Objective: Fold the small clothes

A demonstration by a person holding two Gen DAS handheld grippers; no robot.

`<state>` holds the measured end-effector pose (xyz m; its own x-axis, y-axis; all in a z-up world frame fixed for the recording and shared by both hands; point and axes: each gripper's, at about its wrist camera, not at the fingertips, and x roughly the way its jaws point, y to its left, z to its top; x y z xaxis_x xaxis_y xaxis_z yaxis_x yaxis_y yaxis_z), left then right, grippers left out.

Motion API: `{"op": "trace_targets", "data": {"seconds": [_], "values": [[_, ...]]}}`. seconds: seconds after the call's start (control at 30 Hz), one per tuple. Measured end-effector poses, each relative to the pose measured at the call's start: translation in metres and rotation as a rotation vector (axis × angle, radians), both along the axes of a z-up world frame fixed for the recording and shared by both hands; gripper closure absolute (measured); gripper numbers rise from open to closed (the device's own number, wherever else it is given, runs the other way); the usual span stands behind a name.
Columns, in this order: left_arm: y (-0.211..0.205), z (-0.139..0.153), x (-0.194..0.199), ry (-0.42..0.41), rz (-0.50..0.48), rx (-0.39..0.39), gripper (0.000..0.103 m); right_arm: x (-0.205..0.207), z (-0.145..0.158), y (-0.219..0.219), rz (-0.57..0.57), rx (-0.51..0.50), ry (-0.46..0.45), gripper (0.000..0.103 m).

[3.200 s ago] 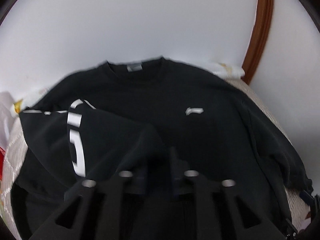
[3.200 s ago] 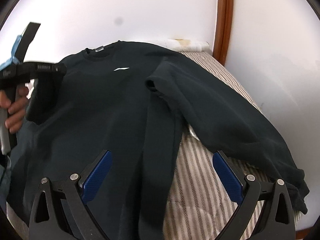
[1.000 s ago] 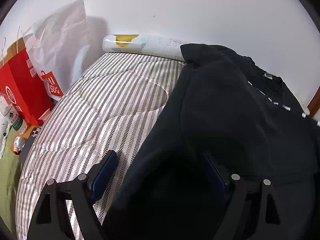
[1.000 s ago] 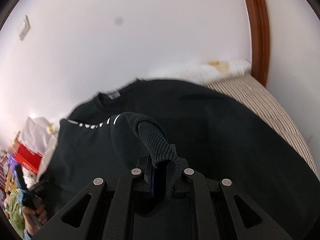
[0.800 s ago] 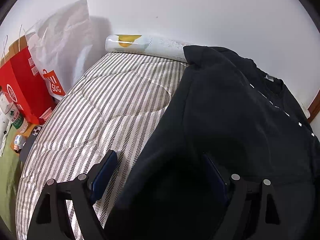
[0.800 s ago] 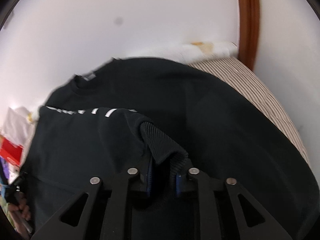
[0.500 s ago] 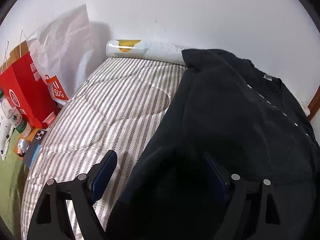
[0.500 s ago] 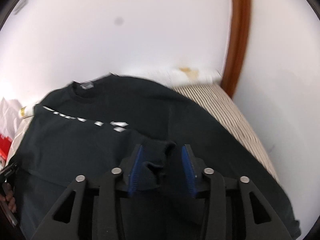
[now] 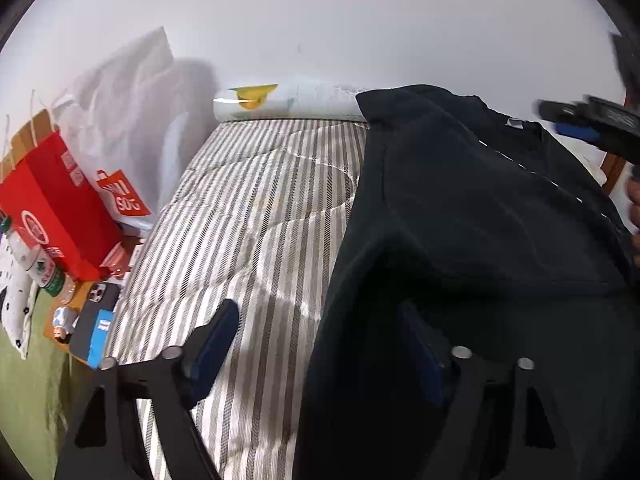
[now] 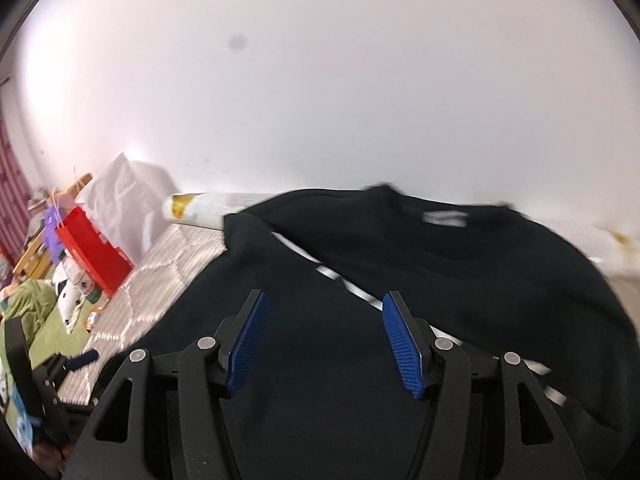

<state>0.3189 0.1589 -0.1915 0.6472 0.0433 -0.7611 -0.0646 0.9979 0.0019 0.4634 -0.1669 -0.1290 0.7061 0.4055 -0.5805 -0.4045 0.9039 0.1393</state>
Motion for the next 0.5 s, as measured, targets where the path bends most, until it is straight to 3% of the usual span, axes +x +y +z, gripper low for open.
{"op": "trace_targets", "data": {"seconds": [0.23,0.33,0.5], "values": [[-0.005,0.004,0.015,-0.050,-0.046,0.016,0.041,0.057,-0.014,0.073,0.087,-0.050,0.025,0.044],[-0.003,0.004,0.013,-0.062,-0.048,-0.027,0.051,0.076,-0.017,0.098,0.134,-0.071,0.028,0.044],[-0.009,0.005,0.010,-0.100,-0.057,-0.015,0.064,0.106,-0.021,0.139,0.192,-0.127,-0.002,0.044]]}}
